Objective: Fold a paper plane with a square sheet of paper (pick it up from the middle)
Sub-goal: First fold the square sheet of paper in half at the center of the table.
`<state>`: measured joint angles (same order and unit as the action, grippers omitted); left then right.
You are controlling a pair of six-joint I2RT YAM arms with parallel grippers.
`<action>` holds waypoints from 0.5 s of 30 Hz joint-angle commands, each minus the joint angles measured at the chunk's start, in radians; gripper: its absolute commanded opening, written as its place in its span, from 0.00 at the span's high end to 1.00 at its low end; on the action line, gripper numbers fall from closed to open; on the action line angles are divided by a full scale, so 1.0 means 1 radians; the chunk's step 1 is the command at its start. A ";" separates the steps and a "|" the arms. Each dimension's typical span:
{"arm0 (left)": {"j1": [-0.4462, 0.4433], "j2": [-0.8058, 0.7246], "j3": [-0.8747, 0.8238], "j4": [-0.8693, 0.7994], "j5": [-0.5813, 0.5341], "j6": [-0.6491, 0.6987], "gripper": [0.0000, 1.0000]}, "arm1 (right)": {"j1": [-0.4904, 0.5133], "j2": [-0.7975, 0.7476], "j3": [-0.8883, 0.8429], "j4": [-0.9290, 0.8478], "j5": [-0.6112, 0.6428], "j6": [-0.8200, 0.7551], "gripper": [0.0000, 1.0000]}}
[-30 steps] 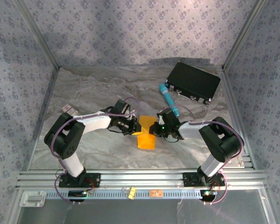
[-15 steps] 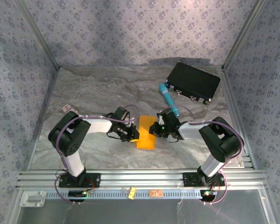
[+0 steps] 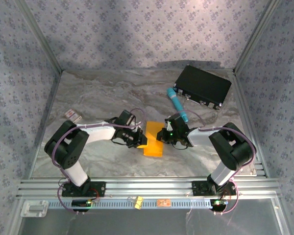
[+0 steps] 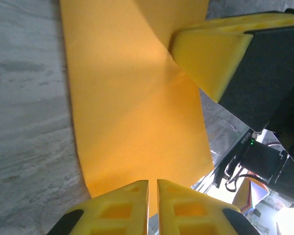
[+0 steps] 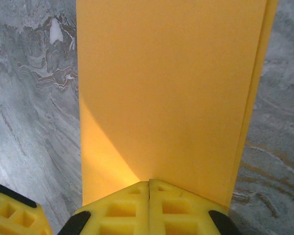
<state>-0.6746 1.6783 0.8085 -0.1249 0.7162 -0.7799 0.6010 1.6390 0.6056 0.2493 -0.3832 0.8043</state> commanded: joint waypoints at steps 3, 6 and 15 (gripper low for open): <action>-0.022 0.057 0.004 -0.004 0.026 0.017 0.87 | 0.009 0.046 -0.054 -0.127 0.075 0.010 1.00; -0.024 0.079 -0.017 -0.018 0.002 0.036 0.88 | 0.010 0.046 -0.059 -0.122 0.075 0.011 1.00; -0.021 0.054 -0.041 -0.105 -0.051 0.110 0.88 | 0.011 0.050 -0.060 -0.114 0.078 0.013 1.00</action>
<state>-0.6941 1.7428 0.7826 -0.1349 0.7094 -0.7128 0.6022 1.6382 0.5934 0.2745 -0.3820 0.8082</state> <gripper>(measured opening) 0.122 0.051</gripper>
